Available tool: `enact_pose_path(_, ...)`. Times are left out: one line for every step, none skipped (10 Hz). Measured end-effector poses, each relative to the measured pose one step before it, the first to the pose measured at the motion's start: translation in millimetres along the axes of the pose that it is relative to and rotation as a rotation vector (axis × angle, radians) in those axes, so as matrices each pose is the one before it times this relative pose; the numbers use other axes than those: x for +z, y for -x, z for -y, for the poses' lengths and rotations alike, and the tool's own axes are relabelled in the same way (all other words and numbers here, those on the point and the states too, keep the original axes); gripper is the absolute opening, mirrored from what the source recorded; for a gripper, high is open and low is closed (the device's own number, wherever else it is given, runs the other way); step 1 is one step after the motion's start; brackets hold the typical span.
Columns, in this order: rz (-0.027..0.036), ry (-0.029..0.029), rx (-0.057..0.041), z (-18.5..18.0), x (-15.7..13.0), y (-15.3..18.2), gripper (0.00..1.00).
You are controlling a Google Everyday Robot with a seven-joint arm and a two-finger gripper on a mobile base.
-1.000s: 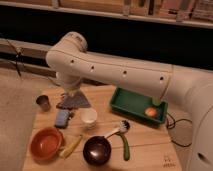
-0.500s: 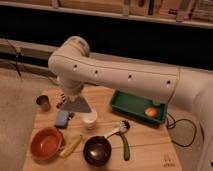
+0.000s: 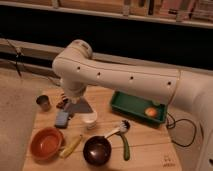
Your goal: Place towel in paper cup
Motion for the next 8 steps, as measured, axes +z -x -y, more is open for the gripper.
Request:
enact_pose_path(0.00316, 0.00429, 0.00095, -2.43, 2.86, 1.53, 0.00)
enact_pose_path(0.00307, 0.00654, 0.00061, -3.01, 3.72, 1.25, 0.00)
enact_pose_path(0.00298, 0.00355, -0.00055, -1.27, 1.97, 1.06, 0.00)
enact_pose_path(0.00056, 0.00219, 0.00026, -0.82, 1.31, 0.08, 0.00)
enact_pose_path(0.00185, 0.00226, 0.00170, -0.70, 1.15, -0.28, 0.00)
enact_pose_path(-0.00008, 0.00710, 0.00348, -1.44, 1.22, -1.89, 0.05)
enact_pose_path(-0.00643, 0.02228, -0.00153, -3.19, 2.00, -1.90, 0.14)
enact_pose_path(-0.00672, 0.00360, -0.01176, -0.23, -1.46, 3.41, 0.24)
